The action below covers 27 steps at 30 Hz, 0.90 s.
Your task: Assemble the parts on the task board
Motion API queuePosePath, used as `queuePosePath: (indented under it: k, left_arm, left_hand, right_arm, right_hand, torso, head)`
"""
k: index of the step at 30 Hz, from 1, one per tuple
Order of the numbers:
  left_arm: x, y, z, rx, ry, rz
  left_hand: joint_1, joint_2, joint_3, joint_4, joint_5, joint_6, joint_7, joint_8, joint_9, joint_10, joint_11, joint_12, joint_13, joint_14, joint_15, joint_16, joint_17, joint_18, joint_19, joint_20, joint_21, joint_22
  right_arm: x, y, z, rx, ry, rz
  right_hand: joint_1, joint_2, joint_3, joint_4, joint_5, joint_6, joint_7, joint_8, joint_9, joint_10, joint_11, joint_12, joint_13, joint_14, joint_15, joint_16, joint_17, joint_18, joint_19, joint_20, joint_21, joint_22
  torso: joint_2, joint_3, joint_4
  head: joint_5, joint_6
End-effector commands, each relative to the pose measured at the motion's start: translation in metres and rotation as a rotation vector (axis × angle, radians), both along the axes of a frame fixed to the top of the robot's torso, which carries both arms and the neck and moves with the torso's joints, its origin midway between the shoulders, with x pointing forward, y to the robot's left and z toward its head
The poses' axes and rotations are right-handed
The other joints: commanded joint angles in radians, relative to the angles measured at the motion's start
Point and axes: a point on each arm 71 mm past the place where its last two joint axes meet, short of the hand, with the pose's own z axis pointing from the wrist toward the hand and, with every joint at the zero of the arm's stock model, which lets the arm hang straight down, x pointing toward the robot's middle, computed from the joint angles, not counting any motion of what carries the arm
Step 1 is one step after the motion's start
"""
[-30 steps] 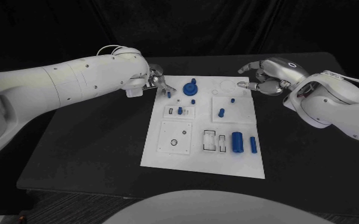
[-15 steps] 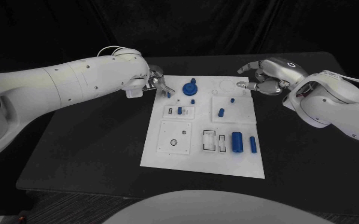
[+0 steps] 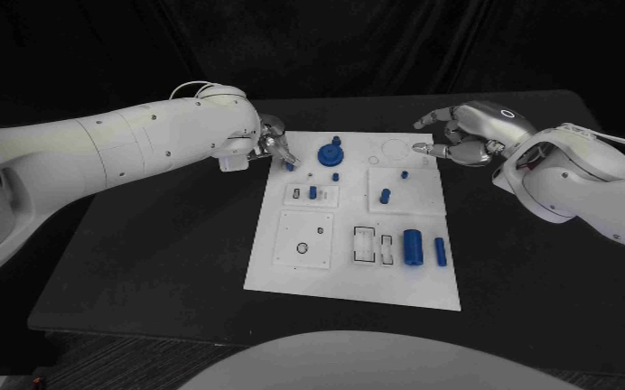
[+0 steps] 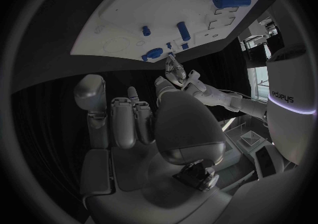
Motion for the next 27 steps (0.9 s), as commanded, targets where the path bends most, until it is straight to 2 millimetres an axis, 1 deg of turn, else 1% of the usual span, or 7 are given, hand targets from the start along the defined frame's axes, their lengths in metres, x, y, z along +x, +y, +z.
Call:
queuePosePath:
  k: [1,4,8,13,14,18,27]
  left_arm:
    - [-0.001,-0.002,-0.001,-0.011,0.006,-0.018]
    - [-0.001,-0.001,-0.001,-0.012,0.006,-0.019]
    - [-0.001,0.000,-0.001,-0.014,0.003,-0.018]
    - [-0.002,0.002,-0.001,-0.021,-0.005,-0.013]
    - [-0.002,0.003,-0.001,-0.022,-0.007,-0.012]
    - [-0.002,0.007,0.001,-0.038,-0.031,-0.003]
    - [-0.011,0.018,0.003,-0.164,-0.011,0.068]
  left_hand:
    - [0.015,-0.001,0.021,-0.008,0.020,0.007,-0.002,-0.010,-0.002,0.106,-0.005,-0.004,0.261,0.106,-0.004,0.003,0.263,0.012,0.049,-0.006,-0.004,0.239]
    - [0.018,-0.017,0.067,-0.022,0.062,0.010,-0.002,-0.018,-0.004,0.106,-0.006,-0.004,0.261,0.106,-0.005,0.003,0.263,0.013,0.048,-0.007,-0.005,0.239]
    - [0.017,-0.032,0.111,-0.035,0.078,0.012,-0.003,-0.023,-0.005,0.106,-0.006,-0.004,0.261,0.106,-0.006,0.003,0.263,0.012,0.049,-0.008,-0.005,0.239]
    - [0.005,-0.066,0.215,-0.070,0.120,0.016,-0.001,-0.027,0.002,0.106,-0.006,-0.004,0.261,0.106,-0.007,0.003,0.263,0.012,0.051,-0.009,-0.003,0.240]
    - [0.005,-0.066,0.215,-0.070,0.120,0.016,-0.001,-0.027,0.002,0.106,-0.006,-0.004,0.261,0.106,-0.007,0.003,0.263,0.012,0.051,-0.009,-0.003,0.240]
    - [-0.015,-0.085,0.268,-0.085,0.121,0.020,-0.001,-0.026,0.009,0.106,-0.007,-0.004,0.261,0.106,-0.008,0.003,0.263,0.011,0.053,-0.009,-0.001,0.241]
    - [-0.029,-0.091,0.285,-0.084,0.117,0.024,-0.001,-0.026,0.011,0.106,-0.007,-0.004,0.261,0.106,-0.008,0.003,0.263,0.011,0.053,-0.010,-0.001,0.240]
  right_arm:
    - [0.000,-0.001,-0.002,-0.005,0.009,-0.015]
    - [0.000,-0.002,-0.002,-0.005,0.010,-0.017]
    - [0.000,-0.002,-0.003,-0.006,0.011,-0.019]
    - [0.000,-0.002,-0.003,-0.006,0.012,-0.021]
    - [0.000,-0.002,-0.003,-0.006,0.012,-0.021]
    - [0.000,-0.003,-0.003,-0.007,0.014,-0.023]
    - [0.000,-0.006,-0.004,-0.010,0.019,-0.032]
  right_hand:
    - [0.000,0.011,-0.003,0.003,0.004,0.005,0.001,-0.003,-0.001,-0.009,-0.001,-0.005,0.133,0.046,0.008,-0.007,0.081,0.019,-0.009,0.000,-0.006,0.078]
    - [0.001,0.012,-0.002,0.003,0.005,0.006,0.001,-0.003,-0.002,-0.010,-0.001,-0.006,0.131,0.046,0.009,-0.009,0.079,0.020,-0.010,0.000,-0.010,0.077]
    - [0.002,0.013,-0.001,0.002,0.006,0.006,0.001,-0.003,-0.002,-0.010,-0.001,-0.007,0.130,0.045,0.009,-0.009,0.079,0.020,-0.010,0.000,-0.012,0.077]
    - [0.003,0.015,0.000,0.002,0.007,0.007,0.002,-0.003,-0.003,-0.011,-0.001,-0.007,0.130,0.045,0.009,-0.009,0.079,0.020,-0.011,0.000,-0.014,0.076]
    - [0.003,0.015,0.000,0.002,0.007,0.007,0.002,-0.003,-0.003,-0.011,-0.001,-0.007,0.130,0.045,0.009,-0.009,0.079,0.020,-0.011,0.000,-0.014,0.076]
    - [0.005,0.016,0.000,0.001,0.008,0.007,0.002,-0.003,-0.003,-0.011,-0.001,-0.008,0.129,0.045,0.009,-0.010,0.078,0.020,-0.011,0.000,-0.015,0.076]
    - [0.006,0.017,0.001,0.000,0.008,0.008,0.002,-0.003,-0.004,-0.012,-0.001,-0.008,0.128,0.044,0.009,-0.011,0.077,0.021,-0.012,0.000,-0.018,0.076]
  torso:
    - [-0.001,0.0005,-0.0001]
    - [0.000,0.0005,0.0002]
    - [0.000,0.0005,0.0002]
    - [0.000,0.0004,0.0003]
    - [0.000,0.0005,0.0005]
    - [0.000,0.0005,0.0008]
    - [0.000,0.0003,0.0010]
  head:
    - [0.001,0.000]
    - [0.002,0.000]
    - [0.003,0.000]
    - [0.002,0.000]
    - [0.002,0.000]
    - [0.000,0.000]
    - [0.000,0.000]
